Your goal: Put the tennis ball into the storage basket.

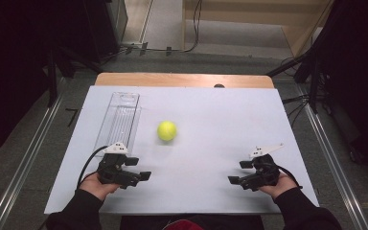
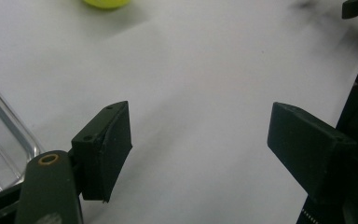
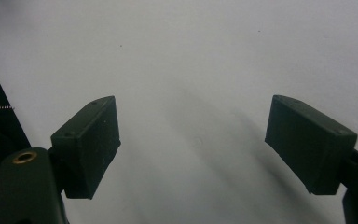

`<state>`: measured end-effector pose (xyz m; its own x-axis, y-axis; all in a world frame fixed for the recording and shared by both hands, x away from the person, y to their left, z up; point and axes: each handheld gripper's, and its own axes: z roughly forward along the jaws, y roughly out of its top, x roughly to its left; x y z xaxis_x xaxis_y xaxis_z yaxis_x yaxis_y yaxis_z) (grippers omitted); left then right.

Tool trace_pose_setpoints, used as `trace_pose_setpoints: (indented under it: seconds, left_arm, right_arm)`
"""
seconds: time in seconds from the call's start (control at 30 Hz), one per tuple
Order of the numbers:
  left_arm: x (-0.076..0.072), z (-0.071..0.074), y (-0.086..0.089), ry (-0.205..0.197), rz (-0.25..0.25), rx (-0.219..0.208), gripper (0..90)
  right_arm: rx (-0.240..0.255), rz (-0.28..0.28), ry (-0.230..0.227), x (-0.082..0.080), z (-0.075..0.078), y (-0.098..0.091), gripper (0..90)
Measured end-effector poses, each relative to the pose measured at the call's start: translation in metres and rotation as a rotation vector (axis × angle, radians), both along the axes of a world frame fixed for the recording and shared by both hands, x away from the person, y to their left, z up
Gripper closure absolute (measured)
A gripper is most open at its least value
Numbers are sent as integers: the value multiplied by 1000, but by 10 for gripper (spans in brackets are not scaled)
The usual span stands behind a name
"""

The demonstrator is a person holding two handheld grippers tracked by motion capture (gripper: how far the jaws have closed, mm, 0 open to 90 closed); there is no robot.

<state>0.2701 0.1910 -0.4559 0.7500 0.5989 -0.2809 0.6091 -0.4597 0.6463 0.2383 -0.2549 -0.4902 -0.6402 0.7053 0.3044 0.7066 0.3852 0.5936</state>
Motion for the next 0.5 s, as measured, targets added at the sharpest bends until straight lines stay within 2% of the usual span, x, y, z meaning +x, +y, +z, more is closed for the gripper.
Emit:
trace_pose_setpoints:
  seconds: [0.2,0.27,0.5]
  left_arm:
    - [0,3,-6,-37,20,15,223]
    - [1,5,-8,-35,30,27,223]
    - [2,6,-17,-44,35,13,223]
  right_arm:
    - [-1,-3,-2,0,0,-1,158]
    - [-3,-15,4,0,0,-2,159]
    - [-6,-27,7,1,-1,-5,160]
